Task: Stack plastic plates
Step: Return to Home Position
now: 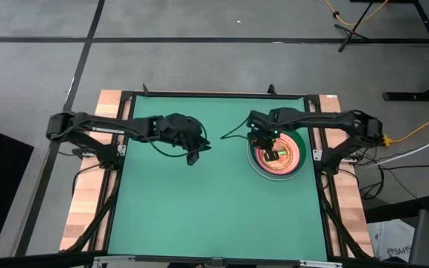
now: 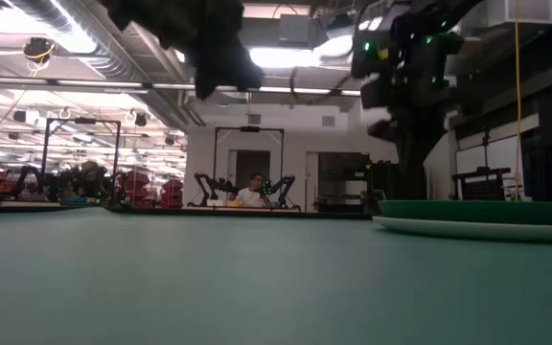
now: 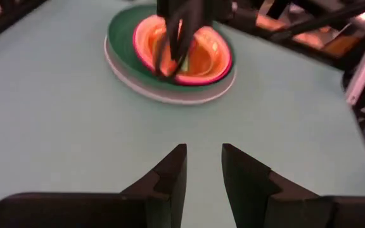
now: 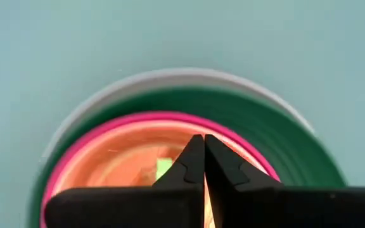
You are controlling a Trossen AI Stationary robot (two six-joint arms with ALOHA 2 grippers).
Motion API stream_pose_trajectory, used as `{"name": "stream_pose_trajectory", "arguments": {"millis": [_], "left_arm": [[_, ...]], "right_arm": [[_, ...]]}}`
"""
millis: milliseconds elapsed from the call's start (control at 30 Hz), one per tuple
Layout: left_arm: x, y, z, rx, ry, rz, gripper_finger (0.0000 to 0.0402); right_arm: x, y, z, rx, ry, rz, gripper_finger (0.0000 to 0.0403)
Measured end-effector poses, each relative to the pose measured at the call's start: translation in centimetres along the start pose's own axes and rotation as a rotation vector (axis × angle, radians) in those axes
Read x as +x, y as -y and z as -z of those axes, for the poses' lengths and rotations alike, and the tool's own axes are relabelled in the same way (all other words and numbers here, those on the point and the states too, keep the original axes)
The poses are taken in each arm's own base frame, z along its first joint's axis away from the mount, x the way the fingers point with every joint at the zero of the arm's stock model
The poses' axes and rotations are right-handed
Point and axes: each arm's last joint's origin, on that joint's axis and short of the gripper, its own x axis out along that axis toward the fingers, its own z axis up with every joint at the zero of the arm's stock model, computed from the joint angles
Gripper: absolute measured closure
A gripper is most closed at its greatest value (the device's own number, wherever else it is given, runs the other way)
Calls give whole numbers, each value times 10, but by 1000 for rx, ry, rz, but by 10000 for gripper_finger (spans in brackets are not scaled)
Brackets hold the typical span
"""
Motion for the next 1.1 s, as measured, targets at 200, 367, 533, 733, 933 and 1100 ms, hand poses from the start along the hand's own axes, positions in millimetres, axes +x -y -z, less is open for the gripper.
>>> {"name": "stream_pose_trajectory", "arguments": {"millis": [200, 367, 533, 733, 933, 1100], "left_arm": [[-28, 9, -8, 15, 70, -16, 309], [-53, 14, -10, 22, 90, -18, 309], [-77, 17, -10, 26, 104, -8, 309], [-109, 17, -9, 50, 136, 0, 309], [-146, 17, -6, 127, 203, 10, 309], [-182, 16, -1, 156, 288, 26, 309]], "right_arm": [[-24, -21, -9, -43, 131, 43, 402], [-51, -36, -8, -69, 254, 88, 402], [-82, -48, 2, -98, 367, 136, 402], [-117, -62, 22, -118, 501, 200, 402], [-148, -77, 46, -139, 630, 262, 402], [-171, -90, 71, -141, 720, 355, 402]]}}
